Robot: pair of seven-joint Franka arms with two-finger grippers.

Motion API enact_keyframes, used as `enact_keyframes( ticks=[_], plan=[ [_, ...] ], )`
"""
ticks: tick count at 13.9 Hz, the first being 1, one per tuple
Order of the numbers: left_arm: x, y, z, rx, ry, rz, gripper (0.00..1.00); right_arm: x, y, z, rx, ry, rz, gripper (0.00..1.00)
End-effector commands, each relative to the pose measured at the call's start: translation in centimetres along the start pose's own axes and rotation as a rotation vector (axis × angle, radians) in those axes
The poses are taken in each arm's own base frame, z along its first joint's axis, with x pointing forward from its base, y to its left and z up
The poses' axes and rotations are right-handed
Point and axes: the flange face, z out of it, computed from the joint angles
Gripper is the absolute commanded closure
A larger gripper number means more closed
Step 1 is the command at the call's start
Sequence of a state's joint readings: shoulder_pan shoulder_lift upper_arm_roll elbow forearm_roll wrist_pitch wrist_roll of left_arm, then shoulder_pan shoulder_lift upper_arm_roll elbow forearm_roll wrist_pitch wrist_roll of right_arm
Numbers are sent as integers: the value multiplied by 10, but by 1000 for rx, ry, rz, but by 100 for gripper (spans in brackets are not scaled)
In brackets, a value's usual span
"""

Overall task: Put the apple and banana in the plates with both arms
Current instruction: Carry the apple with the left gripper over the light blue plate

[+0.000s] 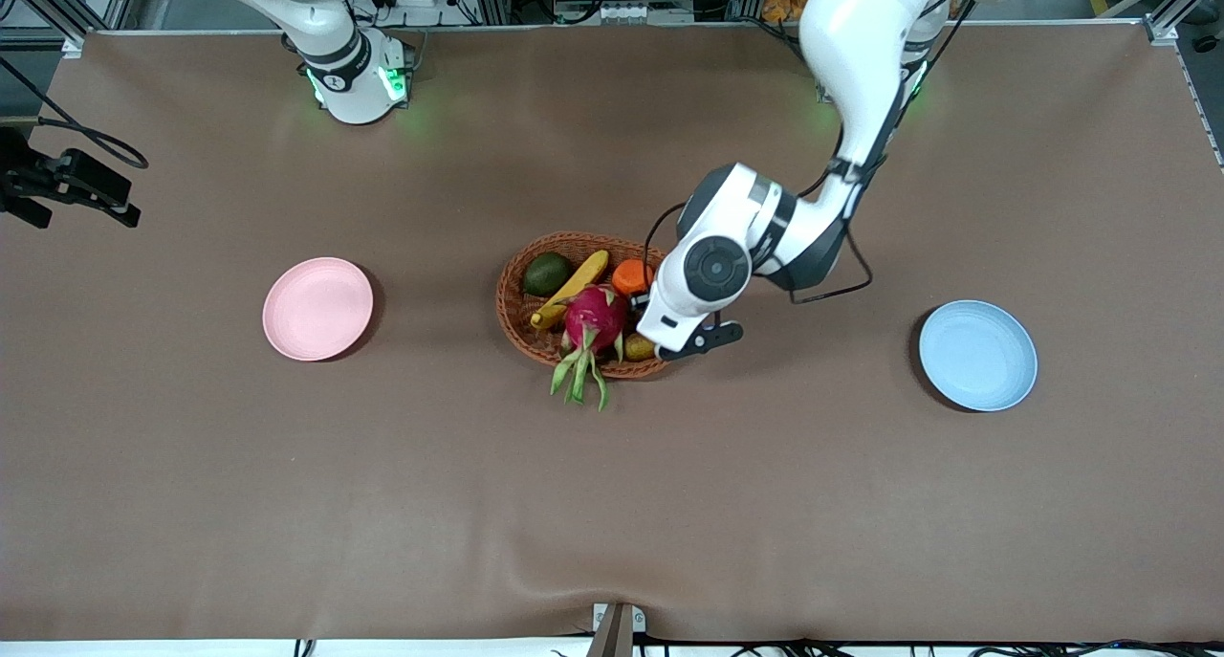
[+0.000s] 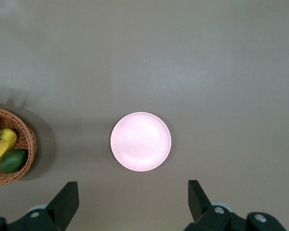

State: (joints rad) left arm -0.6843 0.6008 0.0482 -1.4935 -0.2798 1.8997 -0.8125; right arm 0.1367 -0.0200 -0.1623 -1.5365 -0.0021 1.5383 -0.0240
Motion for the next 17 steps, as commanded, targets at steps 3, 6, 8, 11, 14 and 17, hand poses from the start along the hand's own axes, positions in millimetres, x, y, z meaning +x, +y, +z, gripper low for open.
enact_keyframes(
  ticks=[3, 6, 8, 11, 14, 17],
  plan=[
    [5, -46, -72, 145, 163, 23, 76, -5, 11, -6, 17, -4, 1, 0],
    [37, -101, -124, 147, 191, 59, 74, -3, 11, -6, 16, 11, -4, 0],
    [66, -155, -148, 148, 152, 125, 72, -5, 7, -2, 26, 2, -10, 0],
    [85, -228, -143, 125, 143, 193, 71, -18, 2, -4, 38, -9, -20, 0],
    [105, -295, -129, 107, 138, 247, 72, -24, -4, -5, 40, -32, -36, 0],
    [134, -371, -99, 93, 131, 320, 73, -27, -5, -6, 42, -45, -73, 0]
  ],
)
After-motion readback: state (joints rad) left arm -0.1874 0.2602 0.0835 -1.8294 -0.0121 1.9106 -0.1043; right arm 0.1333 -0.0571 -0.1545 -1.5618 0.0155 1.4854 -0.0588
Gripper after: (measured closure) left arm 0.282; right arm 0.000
